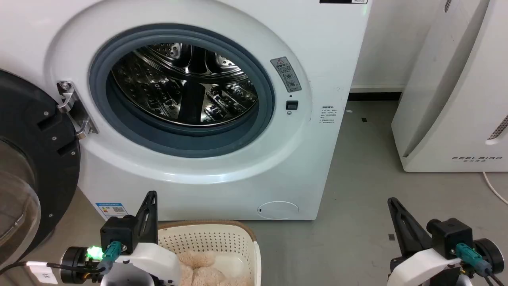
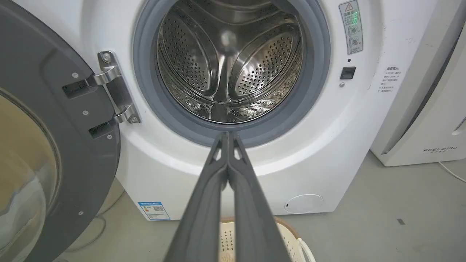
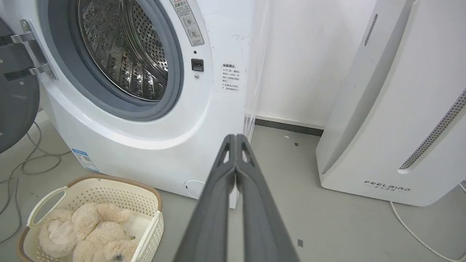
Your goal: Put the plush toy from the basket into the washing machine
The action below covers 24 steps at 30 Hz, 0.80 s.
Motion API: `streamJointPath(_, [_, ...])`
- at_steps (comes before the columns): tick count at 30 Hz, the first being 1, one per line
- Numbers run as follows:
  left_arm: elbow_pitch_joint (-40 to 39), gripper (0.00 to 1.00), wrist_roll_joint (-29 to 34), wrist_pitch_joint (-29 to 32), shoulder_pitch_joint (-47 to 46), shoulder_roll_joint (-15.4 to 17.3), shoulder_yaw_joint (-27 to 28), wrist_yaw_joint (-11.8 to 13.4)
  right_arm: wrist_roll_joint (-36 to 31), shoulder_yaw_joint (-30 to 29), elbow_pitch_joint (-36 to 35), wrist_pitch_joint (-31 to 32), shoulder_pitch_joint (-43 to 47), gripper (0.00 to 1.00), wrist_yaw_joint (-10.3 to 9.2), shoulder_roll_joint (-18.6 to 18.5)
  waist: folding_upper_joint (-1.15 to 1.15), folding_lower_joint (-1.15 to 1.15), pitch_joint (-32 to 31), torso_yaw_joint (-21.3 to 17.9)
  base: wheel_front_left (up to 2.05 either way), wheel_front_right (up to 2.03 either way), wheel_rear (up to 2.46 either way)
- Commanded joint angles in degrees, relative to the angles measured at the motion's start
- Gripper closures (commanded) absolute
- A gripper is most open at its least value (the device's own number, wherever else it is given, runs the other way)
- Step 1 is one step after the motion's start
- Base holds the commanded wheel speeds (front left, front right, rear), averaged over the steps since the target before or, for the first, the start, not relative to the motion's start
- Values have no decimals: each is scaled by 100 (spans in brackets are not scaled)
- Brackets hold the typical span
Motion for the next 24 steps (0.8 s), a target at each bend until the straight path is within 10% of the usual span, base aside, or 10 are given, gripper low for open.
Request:
streamJointPath(1, [-26,100,16,2,72,-1,-3,16,-44,-3,-25,3,-80,100,-4,-3,0,0,0,0,0,0,0])
streamJointPath(17, [-26,100,16,2,72,-1,-3,16,-44,-3,-25,3,-80,100,-4,-3,0,0,0,0,0,0,0])
streamJointPath(18, [0,0,0,0,0,0,0,0,0,1,0,0,0,0,0,0,0,0,0,0,0,0,0])
streamJointPath(24, [8,0,-12,-28,-5,0,-10,24,37,-27,3,-29,3,0,1,0,0,0,4,0,0,0,0])
